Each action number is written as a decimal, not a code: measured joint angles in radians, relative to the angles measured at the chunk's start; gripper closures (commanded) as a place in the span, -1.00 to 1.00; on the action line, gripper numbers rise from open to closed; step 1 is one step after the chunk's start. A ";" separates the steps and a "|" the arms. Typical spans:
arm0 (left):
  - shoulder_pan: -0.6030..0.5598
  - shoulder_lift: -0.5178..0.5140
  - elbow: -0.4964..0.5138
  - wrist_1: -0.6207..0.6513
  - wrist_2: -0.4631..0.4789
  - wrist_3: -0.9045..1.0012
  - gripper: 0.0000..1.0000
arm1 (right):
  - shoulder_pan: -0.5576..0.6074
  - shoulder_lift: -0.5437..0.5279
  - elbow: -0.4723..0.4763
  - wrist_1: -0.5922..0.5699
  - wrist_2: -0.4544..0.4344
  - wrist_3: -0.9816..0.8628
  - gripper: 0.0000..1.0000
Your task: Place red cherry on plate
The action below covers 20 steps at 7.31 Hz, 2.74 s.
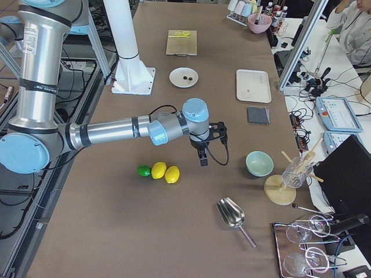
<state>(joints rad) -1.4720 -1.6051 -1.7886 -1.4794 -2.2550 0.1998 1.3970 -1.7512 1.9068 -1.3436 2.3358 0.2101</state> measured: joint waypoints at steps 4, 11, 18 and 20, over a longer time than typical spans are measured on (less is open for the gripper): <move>-0.124 0.095 0.032 -0.009 -0.128 0.055 -0.96 | 0.034 -0.016 0.000 -0.020 -0.003 -0.048 -1.00; -0.156 0.106 0.066 -0.060 -0.168 0.050 -0.96 | 0.042 -0.018 0.001 -0.019 -0.005 -0.048 -1.00; -0.157 0.106 0.059 -0.060 -0.167 0.052 -0.96 | 0.045 -0.015 0.000 -0.016 -0.004 -0.047 -1.00; -0.157 0.106 0.063 -0.060 -0.163 0.053 -0.96 | 0.046 -0.014 -0.001 -0.016 -0.003 -0.047 -1.00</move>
<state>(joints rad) -1.6291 -1.4987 -1.7254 -1.5393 -2.4178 0.2526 1.4434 -1.7653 1.9057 -1.3592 2.3323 0.1626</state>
